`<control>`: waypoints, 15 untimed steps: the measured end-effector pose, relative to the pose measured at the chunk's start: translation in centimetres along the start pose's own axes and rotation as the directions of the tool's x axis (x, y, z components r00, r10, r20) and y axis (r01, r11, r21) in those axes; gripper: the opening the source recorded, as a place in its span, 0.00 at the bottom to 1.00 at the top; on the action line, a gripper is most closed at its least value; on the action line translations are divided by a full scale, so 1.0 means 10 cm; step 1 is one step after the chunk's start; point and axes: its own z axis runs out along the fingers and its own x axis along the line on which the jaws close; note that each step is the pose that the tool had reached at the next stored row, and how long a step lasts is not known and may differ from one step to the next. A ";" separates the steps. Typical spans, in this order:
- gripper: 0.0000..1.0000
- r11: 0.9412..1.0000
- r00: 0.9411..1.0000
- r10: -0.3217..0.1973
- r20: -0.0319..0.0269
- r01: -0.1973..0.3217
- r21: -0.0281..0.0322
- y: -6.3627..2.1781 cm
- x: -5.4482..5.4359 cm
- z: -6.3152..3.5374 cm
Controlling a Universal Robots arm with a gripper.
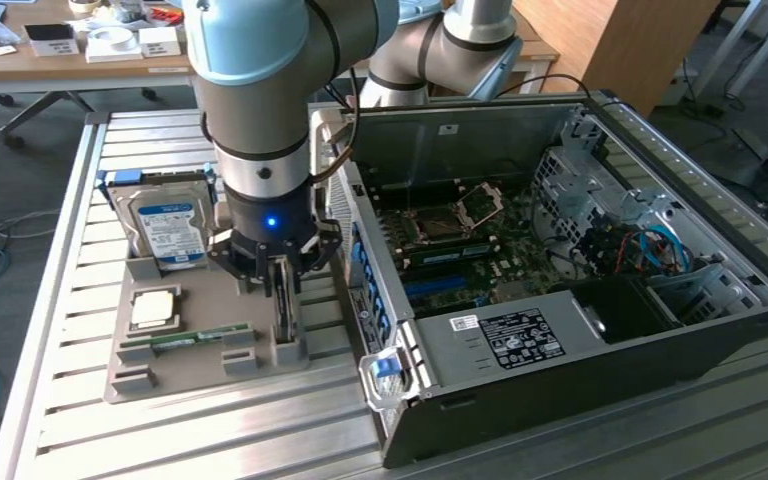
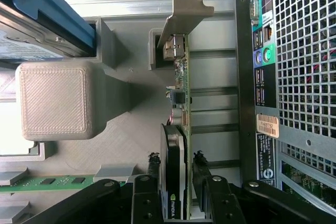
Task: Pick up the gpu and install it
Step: 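Pick up the gpu and move the gpu toward the slot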
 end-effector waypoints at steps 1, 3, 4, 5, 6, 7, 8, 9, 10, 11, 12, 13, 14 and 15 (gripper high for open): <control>0.39 1.000 1.000 0.000 0.000 0.000 0.000 0.000 0.00 0.000; 0.39 1.000 1.000 0.000 0.000 0.000 0.000 0.000 0.00 0.000; 0.39 1.000 1.000 0.000 0.000 0.000 0.000 0.000 0.00 0.000; 0.39 1.000 1.000 0.000 0.000 0.000 0.000 0.000 0.00 0.000; 0.39 1.000 1.000 0.000 0.000 0.000 0.000 0.000 0.00 0.000; 0.39 1.000 1.000 0.000 0.000 0.000 0.000 0.000 0.00 0.000; 0.39 1.000 1.000 0.000 0.000 0.000 0.000 0.000 0.00 0.000; 0.39 1.000 1.000 0.000 0.000 0.000 0.000 0.000 0.00 0.000; 0.39 1.000 1.000 0.000 0.000 0.000 0.000 0.000 0.00 0.000; 0.38 1.000 1.000 0.000 0.000 0.000 0.000 0.000 0.00 0.000; 0.38 1.000 1.000 0.000 0.000 0.000 0.000 0.000 0.00 0.000; 0.31 1.000 1.000 0.000 0.000 0.000 0.000 0.000 0.00 0.000; 0.27 1.000 1.000 0.000 0.000 0.000 0.000 0.000 0.00 0.000; 0.27 1.000 1.000 0.000 0.000 0.000 0.000 0.000 0.00 0.000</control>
